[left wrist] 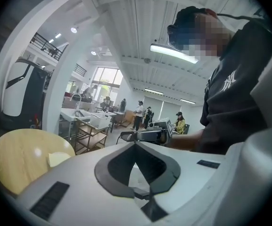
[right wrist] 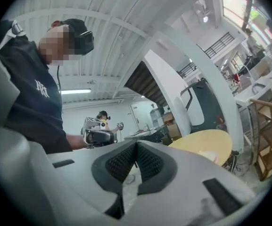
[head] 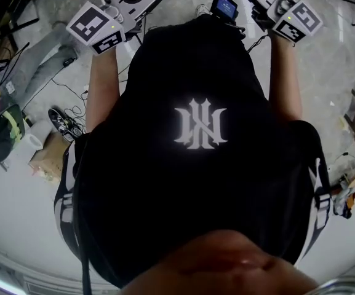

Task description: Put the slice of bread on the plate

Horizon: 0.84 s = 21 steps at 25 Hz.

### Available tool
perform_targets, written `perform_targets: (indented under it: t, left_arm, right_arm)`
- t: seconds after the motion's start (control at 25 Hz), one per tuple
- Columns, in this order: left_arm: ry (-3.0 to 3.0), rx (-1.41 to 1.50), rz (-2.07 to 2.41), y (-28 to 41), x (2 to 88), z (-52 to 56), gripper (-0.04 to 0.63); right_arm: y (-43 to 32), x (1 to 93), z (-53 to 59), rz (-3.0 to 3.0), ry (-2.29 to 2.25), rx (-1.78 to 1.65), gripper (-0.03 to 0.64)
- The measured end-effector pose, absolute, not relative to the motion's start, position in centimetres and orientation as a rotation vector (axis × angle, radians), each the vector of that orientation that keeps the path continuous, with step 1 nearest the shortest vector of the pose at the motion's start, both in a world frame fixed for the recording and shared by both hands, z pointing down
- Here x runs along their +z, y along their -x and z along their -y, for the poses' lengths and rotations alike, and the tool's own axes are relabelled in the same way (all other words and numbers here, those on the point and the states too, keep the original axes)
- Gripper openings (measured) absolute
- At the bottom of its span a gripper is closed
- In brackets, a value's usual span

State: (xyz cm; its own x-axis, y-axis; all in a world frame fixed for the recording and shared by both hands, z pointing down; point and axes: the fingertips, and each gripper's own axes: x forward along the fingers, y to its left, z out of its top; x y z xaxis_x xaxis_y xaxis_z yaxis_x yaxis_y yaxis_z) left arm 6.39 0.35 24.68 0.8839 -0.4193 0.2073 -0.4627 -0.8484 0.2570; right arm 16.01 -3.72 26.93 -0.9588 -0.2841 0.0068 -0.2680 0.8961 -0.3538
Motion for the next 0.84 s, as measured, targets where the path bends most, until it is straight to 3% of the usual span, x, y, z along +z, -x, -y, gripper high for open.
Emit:
perform_targets:
  t: [0.24,0.44,0.84]
  left_arm:
    - [-2.739,0.123,0.666,-3.6,24.6,-9.0,0.009]
    - [-2.727,0.109,0.916,-1.6,26.6,-16.1,0.009]
    - [-2.698,0.155,0.933,-2.8,28.4,-18.0,0.009]
  right_arm:
    - [-12.0,24.6,-5.0,-3.005,0.346,-0.471,0.002]
    - [-13.9,27.5,-8.5,-3.119,0.678,-0.345,0.002]
    - [-15.9,29.0,-9.5,-3.161,0.767,-0.343,0.0]
